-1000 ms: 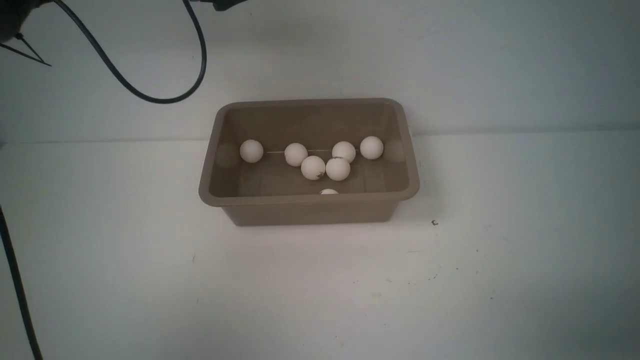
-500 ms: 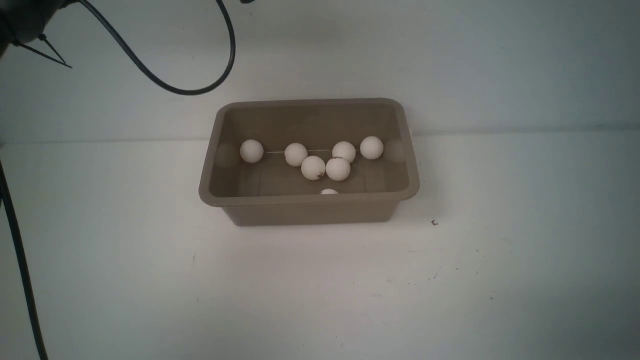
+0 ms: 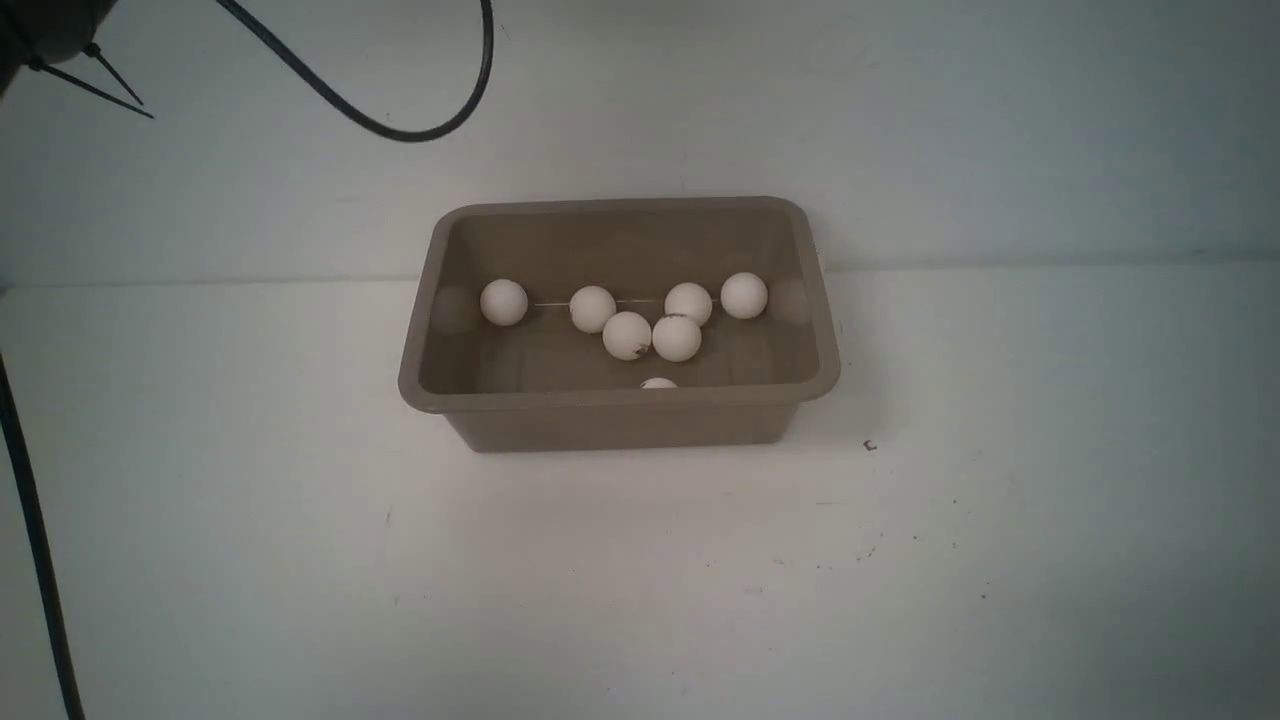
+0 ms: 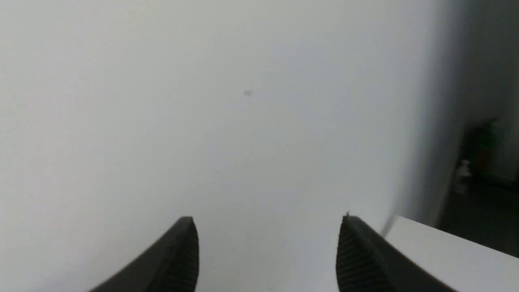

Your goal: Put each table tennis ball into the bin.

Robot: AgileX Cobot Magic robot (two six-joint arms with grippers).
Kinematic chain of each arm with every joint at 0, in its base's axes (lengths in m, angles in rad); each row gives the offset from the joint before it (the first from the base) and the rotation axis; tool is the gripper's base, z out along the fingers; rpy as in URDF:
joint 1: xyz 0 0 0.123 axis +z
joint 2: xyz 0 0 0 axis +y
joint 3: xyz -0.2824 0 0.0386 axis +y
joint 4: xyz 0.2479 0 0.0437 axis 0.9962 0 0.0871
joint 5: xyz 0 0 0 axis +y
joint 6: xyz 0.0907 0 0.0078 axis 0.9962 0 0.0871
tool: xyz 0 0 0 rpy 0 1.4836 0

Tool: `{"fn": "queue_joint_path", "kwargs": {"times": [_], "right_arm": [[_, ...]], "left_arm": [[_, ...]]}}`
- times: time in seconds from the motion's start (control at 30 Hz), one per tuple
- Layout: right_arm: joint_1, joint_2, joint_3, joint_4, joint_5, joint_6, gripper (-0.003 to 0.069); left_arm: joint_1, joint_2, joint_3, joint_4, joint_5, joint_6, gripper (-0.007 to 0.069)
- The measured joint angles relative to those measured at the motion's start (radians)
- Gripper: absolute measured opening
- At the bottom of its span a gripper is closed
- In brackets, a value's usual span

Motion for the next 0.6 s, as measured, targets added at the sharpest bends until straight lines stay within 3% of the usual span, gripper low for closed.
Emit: {"fn": "queue_joint_path", "kwargs": {"times": [0.13, 0.23, 0.27, 0.3, 0.33, 0.43, 0.5, 0.6], "right_arm": [[0.0, 0.0, 0.0, 0.0, 0.0, 0.001, 0.0556], [0.0, 0.0, 0.0, 0.0, 0.0, 0.001, 0.0556], [0.0, 0.0, 0.0, 0.0, 0.0, 0.001, 0.0556], [0.0, 0.0, 0.0, 0.0, 0.0, 0.001, 0.0556], [0.0, 0.0, 0.0, 0.0, 0.0, 0.001, 0.0556], [0.0, 0.0, 0.0, 0.0, 0.0, 0.001, 0.0556], [0.0, 0.0, 0.0, 0.0, 0.0, 0.001, 0.0556], [0.0, 0.0, 0.0, 0.0, 0.0, 0.001, 0.0556]], "left_arm": [[-0.049, -0.001, 0.0, 0.198, -0.149, -0.143, 0.0415], [-0.084, -0.001, 0.0, 0.519, -0.145, -0.38, 0.0415], [-0.098, -0.001, 0.0, 0.702, -0.091, -0.543, 0.0415], [-0.1, -0.001, 0.0, 0.702, -0.091, -0.567, 0.0415], [-0.113, -0.001, 0.0, 0.953, 0.02, -0.784, 0.0415], [-0.118, -0.003, 0.0, 1.195, 0.18, -1.047, 0.0415], [-0.116, -0.022, 0.001, 1.345, 0.365, -1.192, 0.0415], [-0.115, -0.078, 0.003, 1.434, 0.459, -1.228, 0.0415]]}}
